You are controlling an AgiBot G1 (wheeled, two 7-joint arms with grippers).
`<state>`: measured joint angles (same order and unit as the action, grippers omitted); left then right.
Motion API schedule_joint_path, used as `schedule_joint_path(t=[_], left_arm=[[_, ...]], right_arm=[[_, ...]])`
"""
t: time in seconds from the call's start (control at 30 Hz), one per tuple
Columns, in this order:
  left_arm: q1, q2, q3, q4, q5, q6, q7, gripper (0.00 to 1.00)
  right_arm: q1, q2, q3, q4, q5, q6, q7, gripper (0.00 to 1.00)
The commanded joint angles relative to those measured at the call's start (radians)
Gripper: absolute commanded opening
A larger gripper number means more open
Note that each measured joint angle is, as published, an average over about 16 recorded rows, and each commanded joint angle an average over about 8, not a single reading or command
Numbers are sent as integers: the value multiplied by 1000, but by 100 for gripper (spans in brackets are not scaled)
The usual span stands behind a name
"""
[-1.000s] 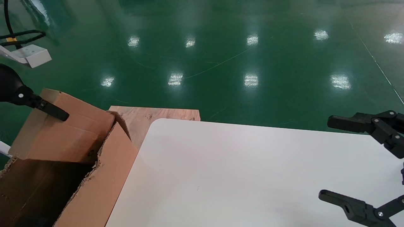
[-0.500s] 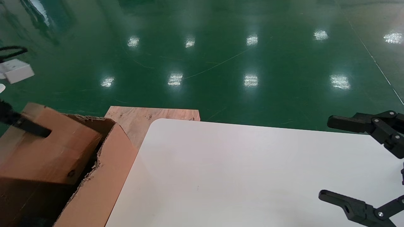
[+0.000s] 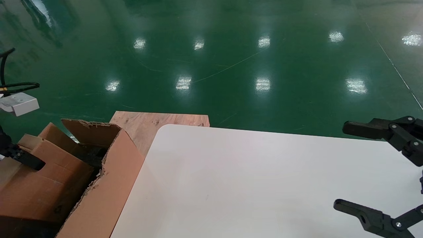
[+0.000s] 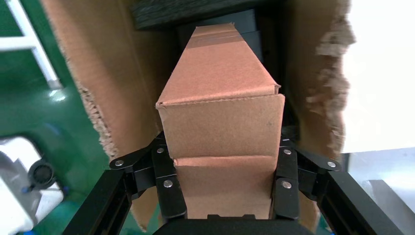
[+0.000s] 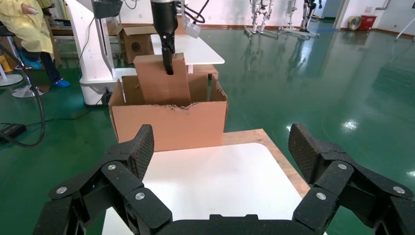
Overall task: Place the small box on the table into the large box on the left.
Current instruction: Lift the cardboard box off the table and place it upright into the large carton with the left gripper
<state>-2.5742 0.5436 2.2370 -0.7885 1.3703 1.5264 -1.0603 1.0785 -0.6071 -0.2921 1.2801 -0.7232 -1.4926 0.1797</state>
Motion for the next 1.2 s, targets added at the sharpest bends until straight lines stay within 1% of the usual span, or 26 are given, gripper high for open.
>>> schedule_joint_path(t=[0.03, 0.27, 0.5, 1.2], left_arm=[[20, 6, 8, 4, 3, -17, -10, 0], [129, 54, 10, 88, -28, -62, -1, 0], [217, 103, 5, 195, -61, -82, 31, 0], [383, 181, 3, 496, -88, -128, 116, 0]], right_arm=[[0, 0, 0, 0, 0, 0, 0, 100], [0, 0, -1, 0, 0, 0, 0, 100], [0, 0, -1, 0, 1, 0, 0, 100], [0, 1, -2, 0, 2, 1, -1, 100]])
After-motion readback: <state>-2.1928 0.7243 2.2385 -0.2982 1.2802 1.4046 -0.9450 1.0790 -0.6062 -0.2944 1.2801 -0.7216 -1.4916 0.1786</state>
